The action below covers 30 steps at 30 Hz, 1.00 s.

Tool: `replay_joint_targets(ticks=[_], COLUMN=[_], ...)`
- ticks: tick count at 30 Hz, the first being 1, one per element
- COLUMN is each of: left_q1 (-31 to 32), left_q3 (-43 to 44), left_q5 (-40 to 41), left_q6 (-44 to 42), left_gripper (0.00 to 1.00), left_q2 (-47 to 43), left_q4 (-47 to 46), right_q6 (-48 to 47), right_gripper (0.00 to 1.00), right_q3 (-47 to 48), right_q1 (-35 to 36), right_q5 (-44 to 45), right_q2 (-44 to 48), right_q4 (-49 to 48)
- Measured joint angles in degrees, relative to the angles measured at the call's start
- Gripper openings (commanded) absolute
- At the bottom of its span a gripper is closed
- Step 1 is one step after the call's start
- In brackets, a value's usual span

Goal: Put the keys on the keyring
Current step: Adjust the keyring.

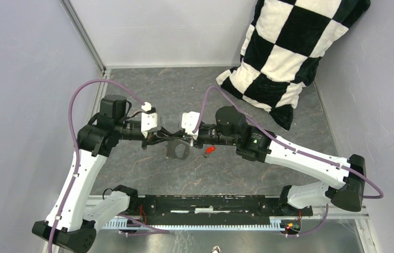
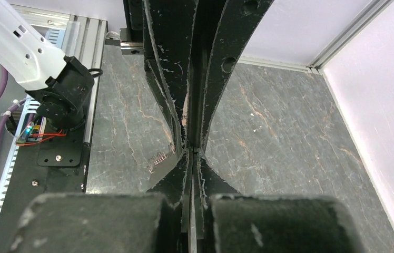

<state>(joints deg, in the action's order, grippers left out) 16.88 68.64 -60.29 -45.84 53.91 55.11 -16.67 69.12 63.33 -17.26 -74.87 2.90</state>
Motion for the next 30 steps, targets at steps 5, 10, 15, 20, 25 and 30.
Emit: replay_joint_targets(ticks=[5,10,15,20,25,30], left_q1=[0.0,0.0,0.0,0.0,0.0,0.0], left_q3=[-0.2,-0.3,-0.3,0.2,1.0,1.5], left_q5=[0.4,0.3,-1.6,-5.4,-7.8,-9.4], left_q6=[0.0,0.0,0.0,-0.1,-0.2,-1.1], left_gripper=[0.02,0.02,0.02,0.02,0.02,0.02], left_q2=[-0.7,-1.2,-2.1,-2.8,-3.1,-4.0], left_q4=[0.0,0.1,0.0,1.0,2.1,2.3], right_q6=[0.0,0.2,-0.2,-0.3,1.0,3.4], right_gripper=[0.25,0.52,0.53,0.47,0.40,0.38], right_q3=[0.9,1.0,-0.9,-3.0,-3.1,-3.1], right_q1=[0.3,0.2,0.0,-2.0,-5.0,-5.9], right_q5=[1.2,1.9,1.5,-4.2,-11.3,-17.0], right_q2=[-0.2,-0.2,2.8,7.4,8.1,7.3], right_q4=[1.3,1.5,1.5,1.5,0.2,-1.9])
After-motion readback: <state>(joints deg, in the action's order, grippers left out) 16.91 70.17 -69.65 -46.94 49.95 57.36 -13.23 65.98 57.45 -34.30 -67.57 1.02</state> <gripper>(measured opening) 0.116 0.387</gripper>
